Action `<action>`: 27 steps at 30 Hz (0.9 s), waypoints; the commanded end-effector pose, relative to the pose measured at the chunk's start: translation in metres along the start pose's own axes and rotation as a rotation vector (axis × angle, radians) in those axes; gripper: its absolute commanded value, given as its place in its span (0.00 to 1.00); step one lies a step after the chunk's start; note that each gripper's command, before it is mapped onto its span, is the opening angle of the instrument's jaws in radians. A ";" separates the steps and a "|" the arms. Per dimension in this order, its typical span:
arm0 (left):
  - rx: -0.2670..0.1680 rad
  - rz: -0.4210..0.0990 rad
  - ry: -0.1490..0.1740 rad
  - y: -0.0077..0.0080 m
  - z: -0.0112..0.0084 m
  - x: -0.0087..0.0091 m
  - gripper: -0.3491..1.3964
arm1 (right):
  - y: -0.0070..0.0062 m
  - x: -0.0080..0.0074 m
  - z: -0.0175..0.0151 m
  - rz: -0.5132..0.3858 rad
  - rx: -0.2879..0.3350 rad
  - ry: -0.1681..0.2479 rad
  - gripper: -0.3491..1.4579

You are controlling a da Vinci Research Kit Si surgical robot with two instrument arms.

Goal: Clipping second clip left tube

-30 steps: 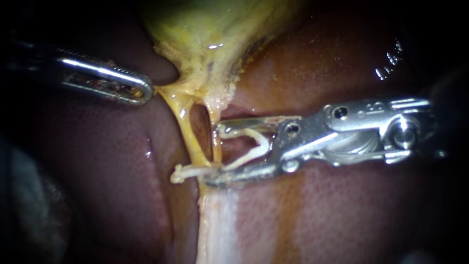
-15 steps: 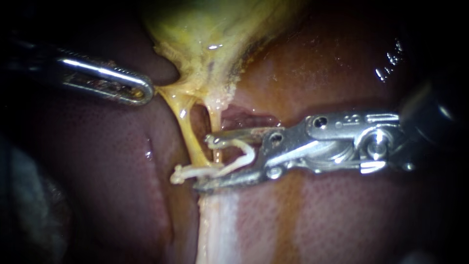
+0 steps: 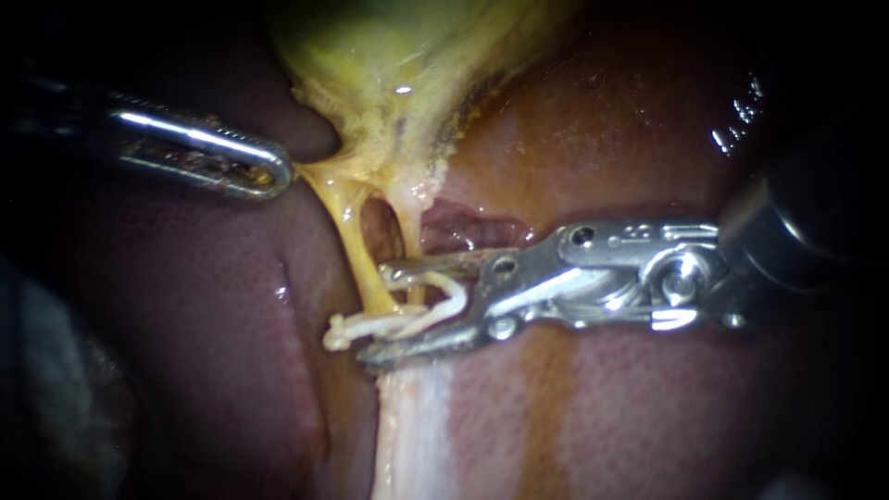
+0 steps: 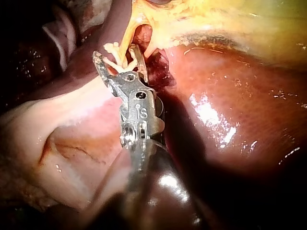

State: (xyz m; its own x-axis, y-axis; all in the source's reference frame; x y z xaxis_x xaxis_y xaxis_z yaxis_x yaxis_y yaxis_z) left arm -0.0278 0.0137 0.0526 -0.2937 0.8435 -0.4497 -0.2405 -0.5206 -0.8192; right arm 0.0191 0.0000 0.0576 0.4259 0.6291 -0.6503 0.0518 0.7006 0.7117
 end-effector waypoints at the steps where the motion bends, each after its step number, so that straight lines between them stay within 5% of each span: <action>1: -0.001 0.000 0.000 0.0000 0.0000 0.0000 0.00 | 0.0000 0.0002 0.0004 0.003 0.012 0.011 0.46; 9: -0.001 0.000 0.000 0.0000 0.0000 0.0000 0.00 | -0.0003 0.0015 0.0022 0.007 0.093 0.052 0.46; 16: -0.001 0.001 0.000 0.0000 0.0001 -0.0002 0.00 | -0.0029 0.0033 0.0016 0.017 0.106 0.112 0.46; 21: -0.001 0.001 0.000 0.0000 0.0001 -0.0002 0.00 | -0.0049 0.0036 0.0016 0.008 0.160 0.093 0.46; 27: -0.001 0.001 0.000 -0.0001 0.0000 -0.0003 0.00 | -0.0056 0.0036 0.0016 0.006 0.199 0.077 0.43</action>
State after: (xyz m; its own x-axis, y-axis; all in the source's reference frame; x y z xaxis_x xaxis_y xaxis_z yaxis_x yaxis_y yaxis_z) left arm -0.0277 0.0135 0.0527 -0.2946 0.8428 -0.4504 -0.2390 -0.5213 -0.8192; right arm 0.0218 -0.0022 0.0517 0.3586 0.6622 -0.6579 0.2344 0.6183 0.7501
